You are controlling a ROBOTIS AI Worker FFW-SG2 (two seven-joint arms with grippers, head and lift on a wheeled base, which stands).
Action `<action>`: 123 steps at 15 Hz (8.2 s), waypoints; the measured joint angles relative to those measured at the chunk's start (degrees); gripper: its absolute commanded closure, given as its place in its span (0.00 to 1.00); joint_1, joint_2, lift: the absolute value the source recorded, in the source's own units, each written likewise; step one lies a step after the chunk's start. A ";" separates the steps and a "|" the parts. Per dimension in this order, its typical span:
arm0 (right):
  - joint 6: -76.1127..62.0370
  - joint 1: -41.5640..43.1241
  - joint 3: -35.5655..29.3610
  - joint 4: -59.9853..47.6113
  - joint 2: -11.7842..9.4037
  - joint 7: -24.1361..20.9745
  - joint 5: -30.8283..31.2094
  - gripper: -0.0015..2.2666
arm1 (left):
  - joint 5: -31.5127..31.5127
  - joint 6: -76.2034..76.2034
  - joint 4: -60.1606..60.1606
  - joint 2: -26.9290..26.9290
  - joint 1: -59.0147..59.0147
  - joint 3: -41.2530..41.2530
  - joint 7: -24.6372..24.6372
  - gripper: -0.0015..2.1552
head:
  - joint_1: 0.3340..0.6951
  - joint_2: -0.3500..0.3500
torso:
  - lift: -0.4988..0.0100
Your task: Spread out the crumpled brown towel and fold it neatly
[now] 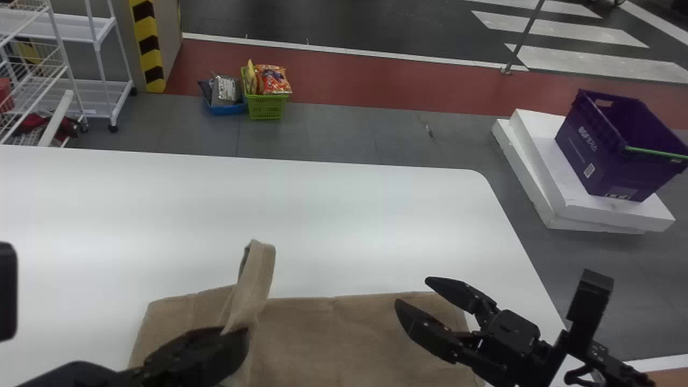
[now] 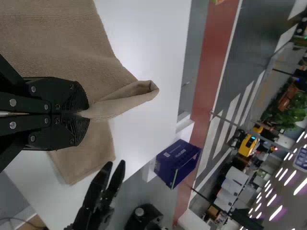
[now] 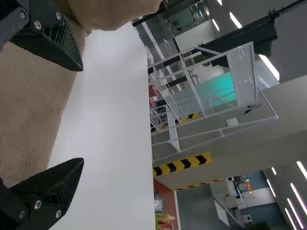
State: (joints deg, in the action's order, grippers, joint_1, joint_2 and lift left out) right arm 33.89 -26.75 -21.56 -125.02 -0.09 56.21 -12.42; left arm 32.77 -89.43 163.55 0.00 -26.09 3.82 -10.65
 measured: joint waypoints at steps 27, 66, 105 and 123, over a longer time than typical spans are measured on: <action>34.37 -0.48 -16.79 -7.45 0.00 11.06 -14.19 0.06 | -19.55 28.31 -23.33 0.00 3.53 -31.61 8.20 0.01 | 1.00 0.00 | 0.73; 55.37 20.16 9.25 0.92 -9.06 10.55 23.29 0.21 | -10.71 14.18 -8.46 3.69 -3.36 -4.97 2.68 0.02 | 1.00 0.21 | 0.73; 55.37 15.36 -2.70 -7.07 -12.79 17.87 13.64 0.87 | -11.23 10.98 -8.52 3.69 -3.24 -5.42 2.52 0.02 | 1.00 0.11 | 0.73; 55.37 13.46 -9.74 -2.42 -14.24 18.16 14.23 0.86 | -13.61 8.51 -9.32 3.78 -3.01 -6.94 2.60 0.02 | 1.00 0.00 | 0.73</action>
State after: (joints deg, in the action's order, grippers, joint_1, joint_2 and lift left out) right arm 89.26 -13.29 -31.30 -127.44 -14.32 74.38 1.81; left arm 19.15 -80.92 154.23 3.78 -29.10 -3.11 -8.05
